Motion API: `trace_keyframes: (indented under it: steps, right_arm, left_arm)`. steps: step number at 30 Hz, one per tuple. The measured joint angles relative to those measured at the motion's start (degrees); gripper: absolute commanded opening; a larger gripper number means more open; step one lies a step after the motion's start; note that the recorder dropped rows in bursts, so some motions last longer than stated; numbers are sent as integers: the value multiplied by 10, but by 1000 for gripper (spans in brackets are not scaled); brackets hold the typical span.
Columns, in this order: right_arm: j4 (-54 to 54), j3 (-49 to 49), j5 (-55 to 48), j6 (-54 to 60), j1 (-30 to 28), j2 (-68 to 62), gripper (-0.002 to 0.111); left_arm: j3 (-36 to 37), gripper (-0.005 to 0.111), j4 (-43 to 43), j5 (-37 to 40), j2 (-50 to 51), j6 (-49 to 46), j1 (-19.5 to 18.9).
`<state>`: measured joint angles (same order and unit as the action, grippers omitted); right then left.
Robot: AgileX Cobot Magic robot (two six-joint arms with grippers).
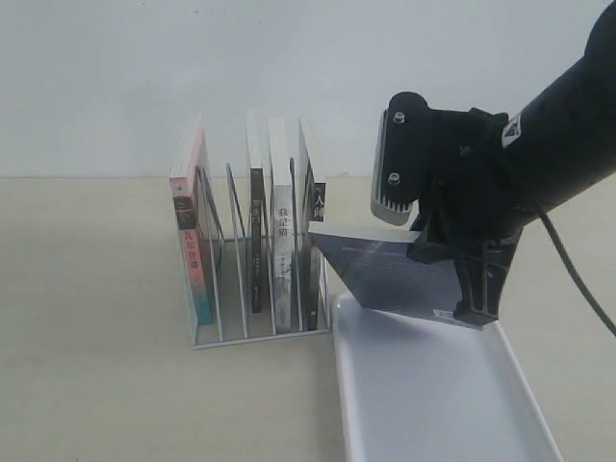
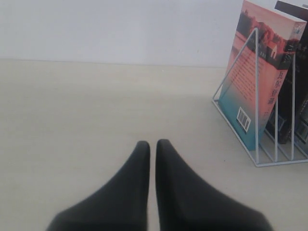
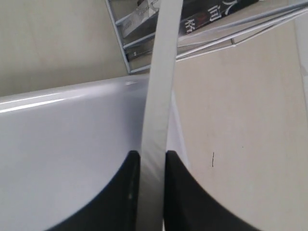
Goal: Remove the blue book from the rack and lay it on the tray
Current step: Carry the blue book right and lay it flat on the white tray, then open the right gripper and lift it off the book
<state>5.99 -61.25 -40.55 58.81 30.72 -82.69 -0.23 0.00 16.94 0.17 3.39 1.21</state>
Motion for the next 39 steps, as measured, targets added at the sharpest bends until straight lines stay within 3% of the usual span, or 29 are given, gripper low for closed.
trace_keyframes:
  steps: [18,21,25,27,39]
  right_arm:
    - [-44,-2,-73,16,0,-14,1]
    - [-51,-2,-80,20,0,-14,10]
    - [-54,-2,-93,20,0,-16,35]
    - [-56,-1,-113,20,0,-20,41]
    - [-60,2,-127,15,0,-21,42]
  left_arm:
    - [0,4,0,0,0,0,0]
    - [0,4,0,0,0,0,0]
    - [0,4,0,0,0,0,0]
    - [0,4,0,0,0,0,0]
    - [0,4,0,0,0,0,0]
